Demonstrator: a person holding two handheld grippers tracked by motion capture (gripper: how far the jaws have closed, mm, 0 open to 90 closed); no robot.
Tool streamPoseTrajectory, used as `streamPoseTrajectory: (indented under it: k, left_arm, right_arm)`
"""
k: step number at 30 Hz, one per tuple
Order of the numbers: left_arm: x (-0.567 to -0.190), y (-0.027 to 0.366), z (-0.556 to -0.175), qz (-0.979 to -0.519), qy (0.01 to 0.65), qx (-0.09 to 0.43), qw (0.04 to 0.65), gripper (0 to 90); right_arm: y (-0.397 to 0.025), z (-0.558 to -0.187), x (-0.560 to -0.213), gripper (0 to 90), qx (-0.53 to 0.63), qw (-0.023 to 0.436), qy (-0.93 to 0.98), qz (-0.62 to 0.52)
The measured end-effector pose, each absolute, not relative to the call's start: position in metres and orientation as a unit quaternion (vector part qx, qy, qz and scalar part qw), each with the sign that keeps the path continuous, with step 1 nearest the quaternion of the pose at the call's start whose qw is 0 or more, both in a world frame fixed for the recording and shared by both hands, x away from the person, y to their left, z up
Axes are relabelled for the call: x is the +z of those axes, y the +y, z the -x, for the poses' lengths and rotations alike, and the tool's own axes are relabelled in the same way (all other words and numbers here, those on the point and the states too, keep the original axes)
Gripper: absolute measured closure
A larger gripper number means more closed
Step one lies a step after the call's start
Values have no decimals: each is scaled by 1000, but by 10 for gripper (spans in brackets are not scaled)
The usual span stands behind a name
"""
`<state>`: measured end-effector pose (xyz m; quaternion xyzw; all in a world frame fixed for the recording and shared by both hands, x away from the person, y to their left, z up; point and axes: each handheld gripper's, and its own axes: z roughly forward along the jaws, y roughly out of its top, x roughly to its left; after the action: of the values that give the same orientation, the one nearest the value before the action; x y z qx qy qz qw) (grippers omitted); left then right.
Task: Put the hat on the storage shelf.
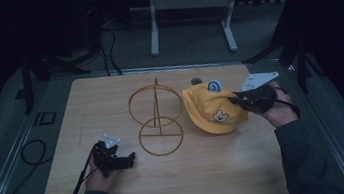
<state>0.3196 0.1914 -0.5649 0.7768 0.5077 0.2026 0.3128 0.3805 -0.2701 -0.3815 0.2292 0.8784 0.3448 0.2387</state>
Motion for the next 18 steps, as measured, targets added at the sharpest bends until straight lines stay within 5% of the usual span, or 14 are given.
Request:
streamPoseTrajectory:
  k: [18]
  left_arm:
    - [-565,191,-320,-777,508,203,313,19]
  right_arm:
    - [-274,-385,-381,806,397,217,856,-251]
